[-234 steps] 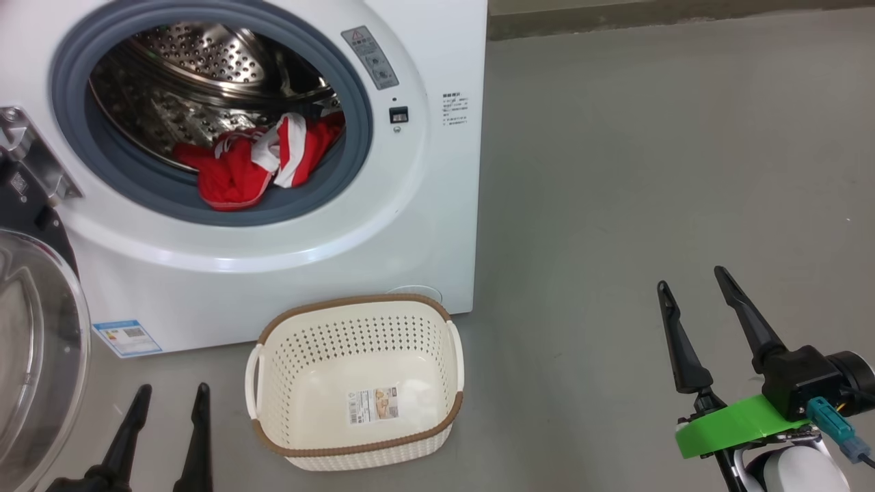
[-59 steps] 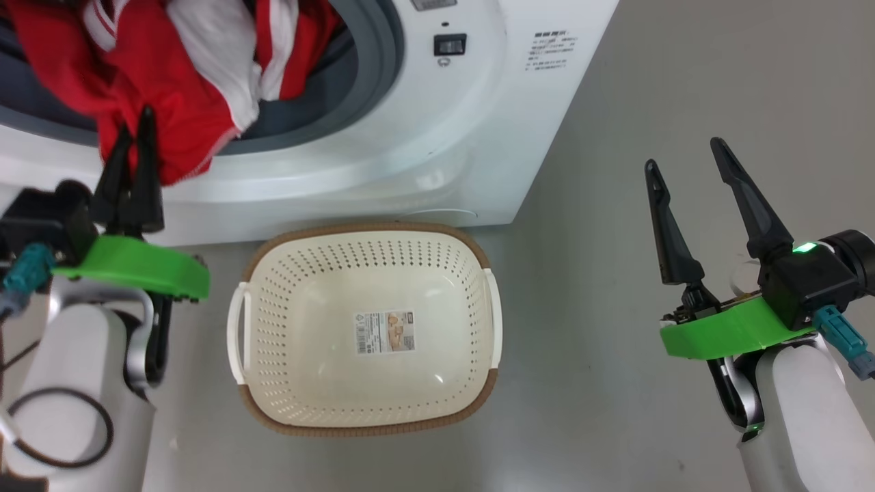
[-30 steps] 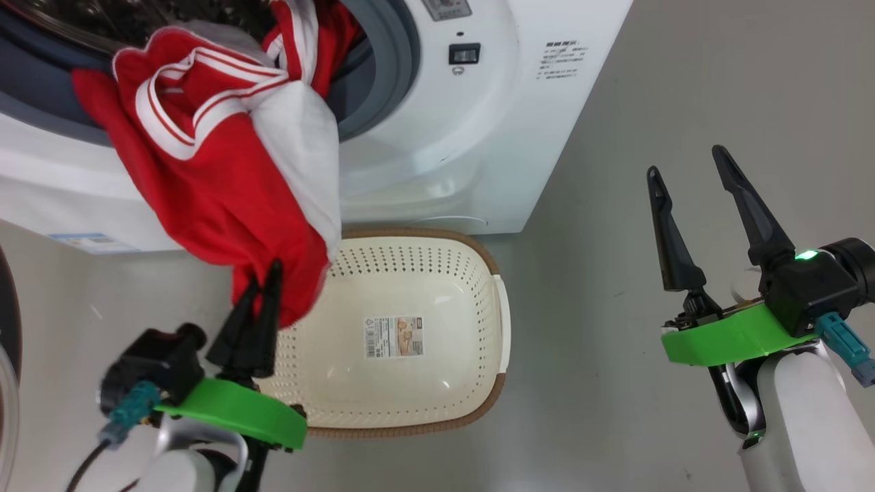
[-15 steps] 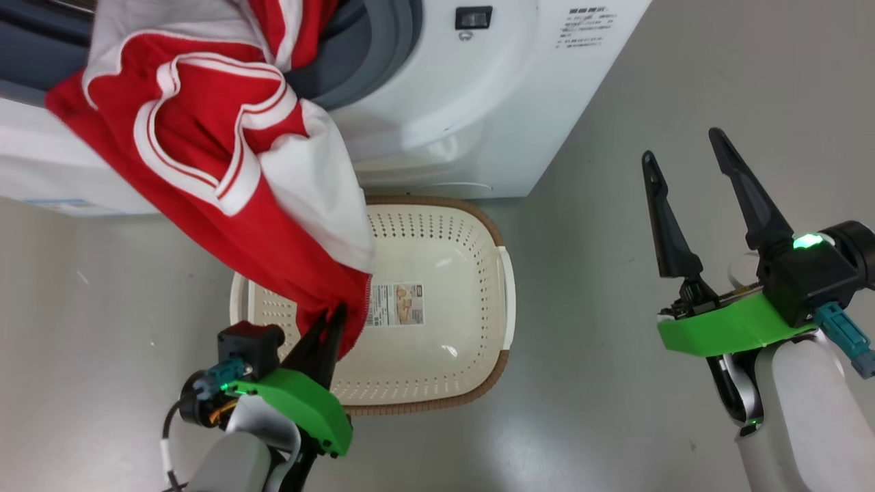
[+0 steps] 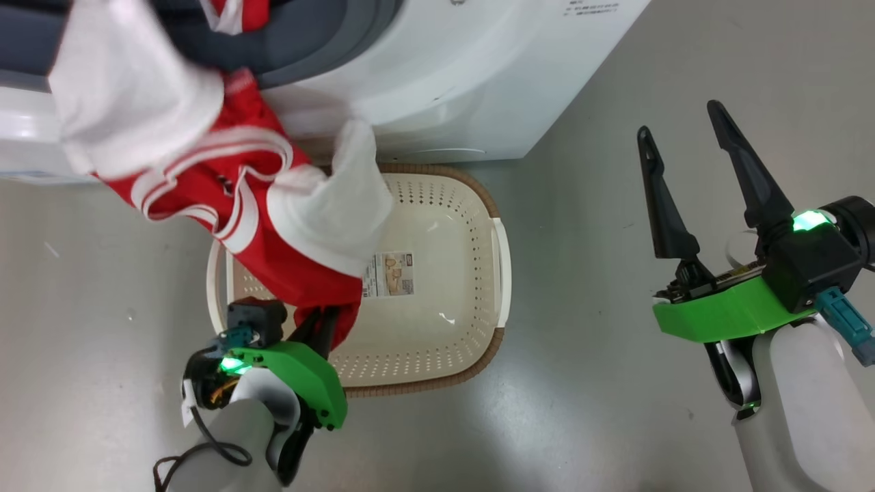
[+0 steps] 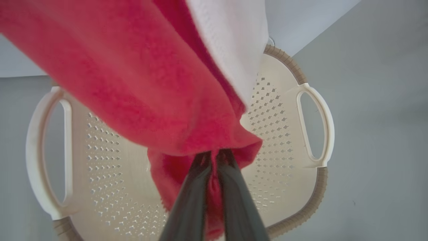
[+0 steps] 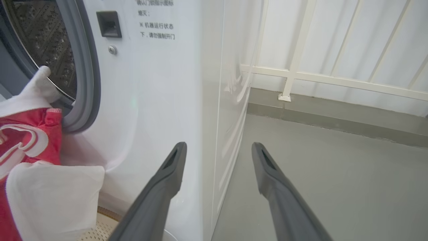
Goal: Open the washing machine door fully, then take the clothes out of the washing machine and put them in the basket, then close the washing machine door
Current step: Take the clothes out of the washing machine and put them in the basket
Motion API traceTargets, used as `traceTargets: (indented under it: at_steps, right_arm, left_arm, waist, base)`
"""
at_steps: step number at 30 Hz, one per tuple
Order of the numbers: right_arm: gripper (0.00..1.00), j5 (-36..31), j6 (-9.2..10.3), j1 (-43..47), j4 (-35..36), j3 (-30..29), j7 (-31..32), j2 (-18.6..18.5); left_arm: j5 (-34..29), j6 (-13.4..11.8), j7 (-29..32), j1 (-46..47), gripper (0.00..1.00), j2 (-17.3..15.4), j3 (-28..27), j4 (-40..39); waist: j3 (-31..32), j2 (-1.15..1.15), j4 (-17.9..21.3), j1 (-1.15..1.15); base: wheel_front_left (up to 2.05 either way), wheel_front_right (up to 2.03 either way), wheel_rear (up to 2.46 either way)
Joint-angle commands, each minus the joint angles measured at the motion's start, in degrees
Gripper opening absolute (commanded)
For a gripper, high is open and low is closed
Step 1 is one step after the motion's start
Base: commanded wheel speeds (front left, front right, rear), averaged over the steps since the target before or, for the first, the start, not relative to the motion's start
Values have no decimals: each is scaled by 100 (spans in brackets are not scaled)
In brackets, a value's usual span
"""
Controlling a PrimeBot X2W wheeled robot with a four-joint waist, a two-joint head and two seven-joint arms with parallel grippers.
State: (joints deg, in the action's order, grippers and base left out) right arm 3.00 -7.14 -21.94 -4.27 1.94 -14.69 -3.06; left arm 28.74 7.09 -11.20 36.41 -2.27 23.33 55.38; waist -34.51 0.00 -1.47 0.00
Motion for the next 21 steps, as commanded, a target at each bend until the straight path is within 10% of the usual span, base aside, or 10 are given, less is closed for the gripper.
traceTargets:
  at_steps: [1,21]
  right_arm:
    - [100,-23,-35,-2,143,148,-30,18]
    - [100,3,-35,-97,182,170,-31,18]
  left_arm:
    - [91,35,-64,-31,0,-84,-31,56]
    - [1235,39,-294,661,3,-62,1058,915]
  waist:
    - [-51,0,52,0]
    - [-410,0,219,0]
  base:
    - [0,0,0]
    - [0,0,0]
